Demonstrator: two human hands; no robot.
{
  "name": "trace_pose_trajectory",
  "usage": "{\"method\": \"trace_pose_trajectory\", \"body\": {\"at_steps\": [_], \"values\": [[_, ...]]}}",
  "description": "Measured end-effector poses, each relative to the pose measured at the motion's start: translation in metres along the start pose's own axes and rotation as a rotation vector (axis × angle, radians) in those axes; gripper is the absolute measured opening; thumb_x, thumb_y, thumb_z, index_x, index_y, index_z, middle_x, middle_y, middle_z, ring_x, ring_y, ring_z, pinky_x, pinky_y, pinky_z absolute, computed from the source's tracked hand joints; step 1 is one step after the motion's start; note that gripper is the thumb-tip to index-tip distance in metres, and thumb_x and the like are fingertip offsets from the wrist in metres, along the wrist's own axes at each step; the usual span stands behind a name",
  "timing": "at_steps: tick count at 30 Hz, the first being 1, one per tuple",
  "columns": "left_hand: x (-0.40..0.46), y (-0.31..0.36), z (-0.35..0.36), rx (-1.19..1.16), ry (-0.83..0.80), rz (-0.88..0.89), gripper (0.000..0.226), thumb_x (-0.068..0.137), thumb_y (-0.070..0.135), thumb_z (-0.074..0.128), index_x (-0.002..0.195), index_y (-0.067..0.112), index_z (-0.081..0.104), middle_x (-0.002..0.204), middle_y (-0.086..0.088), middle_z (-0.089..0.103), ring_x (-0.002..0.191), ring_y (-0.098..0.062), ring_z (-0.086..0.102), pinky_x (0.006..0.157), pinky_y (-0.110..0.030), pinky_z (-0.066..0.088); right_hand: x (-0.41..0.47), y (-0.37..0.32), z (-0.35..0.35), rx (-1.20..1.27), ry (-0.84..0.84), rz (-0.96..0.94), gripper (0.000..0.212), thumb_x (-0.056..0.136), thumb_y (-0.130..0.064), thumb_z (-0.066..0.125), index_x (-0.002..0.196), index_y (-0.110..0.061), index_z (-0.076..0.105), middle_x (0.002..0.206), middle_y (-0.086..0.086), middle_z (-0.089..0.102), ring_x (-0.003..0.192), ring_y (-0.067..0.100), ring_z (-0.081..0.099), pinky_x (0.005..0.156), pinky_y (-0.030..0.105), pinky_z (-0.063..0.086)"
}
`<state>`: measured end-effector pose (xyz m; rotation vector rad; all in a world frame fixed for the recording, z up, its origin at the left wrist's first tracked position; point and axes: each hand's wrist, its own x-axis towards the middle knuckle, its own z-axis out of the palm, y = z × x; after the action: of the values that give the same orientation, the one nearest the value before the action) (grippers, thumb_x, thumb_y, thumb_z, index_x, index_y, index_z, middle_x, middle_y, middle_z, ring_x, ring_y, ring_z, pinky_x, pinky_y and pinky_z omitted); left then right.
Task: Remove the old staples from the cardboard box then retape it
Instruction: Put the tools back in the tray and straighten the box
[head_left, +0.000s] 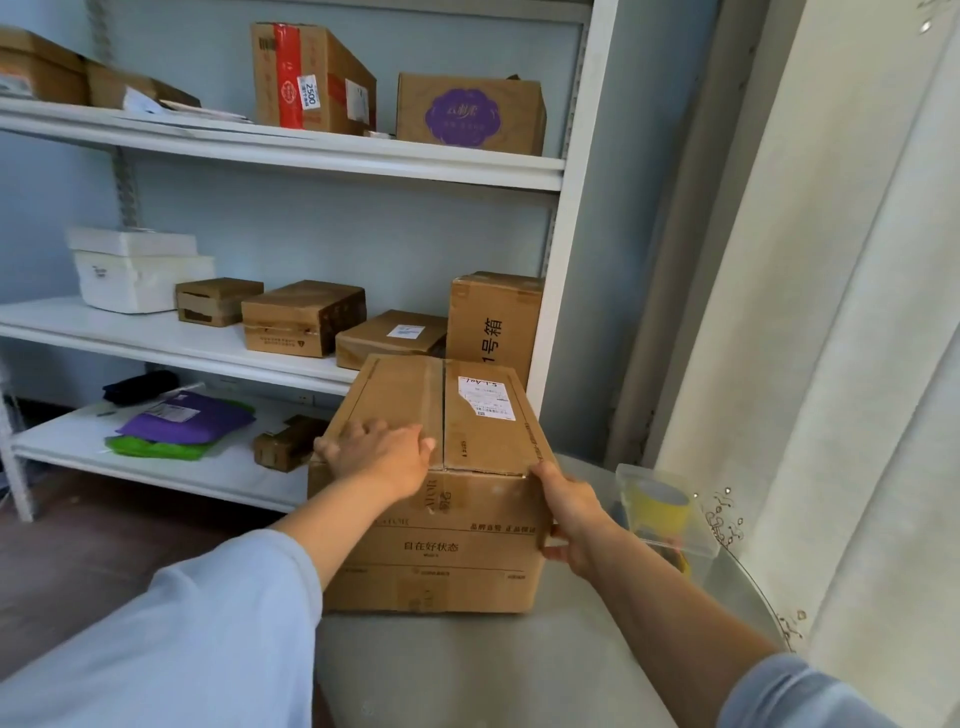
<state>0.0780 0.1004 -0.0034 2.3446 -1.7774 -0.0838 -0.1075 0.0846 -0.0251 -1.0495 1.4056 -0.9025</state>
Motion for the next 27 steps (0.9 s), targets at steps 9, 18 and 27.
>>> {"method": "trace_pose_trajectory", "body": {"at_steps": [9,18,27], "values": [[0.004,0.05,-0.004,0.079,-0.197,0.101,0.11,0.067,0.091,0.026,0.152,0.024,0.005,0.159,-0.011,-0.006,0.146,-0.032,-0.009,0.111,-0.062,-0.002,-0.002,-0.006,-0.035,-0.413,0.026,-0.153,0.041,0.091,-0.041,0.047,0.106,-0.006,0.063,0.09,0.007,0.074,0.074,0.02,0.073,0.06,0.025,0.052],[0.009,0.068,-0.003,0.133,-0.328,0.212,0.119,0.065,0.091,0.032,0.151,0.019,-0.01,0.155,-0.016,-0.021,0.141,-0.035,-0.025,0.107,-0.065,-0.011,0.035,-0.022,-0.027,-0.503,0.272,-0.344,0.033,0.089,-0.008,0.043,0.103,-0.023,0.07,0.092,-0.003,0.07,0.083,0.018,0.07,0.077,0.041,0.059],[0.022,0.061,-0.032,0.349,-0.539,0.38,0.1,0.084,0.065,0.047,0.147,0.028,-0.022,0.155,-0.016,-0.02,0.144,-0.033,-0.015,0.118,-0.049,0.006,0.058,-0.038,-0.031,-0.56,0.351,-0.419,0.044,0.096,-0.018,0.046,0.139,-0.02,0.046,0.135,0.005,0.054,0.12,0.028,0.053,0.095,0.036,0.044]]}}
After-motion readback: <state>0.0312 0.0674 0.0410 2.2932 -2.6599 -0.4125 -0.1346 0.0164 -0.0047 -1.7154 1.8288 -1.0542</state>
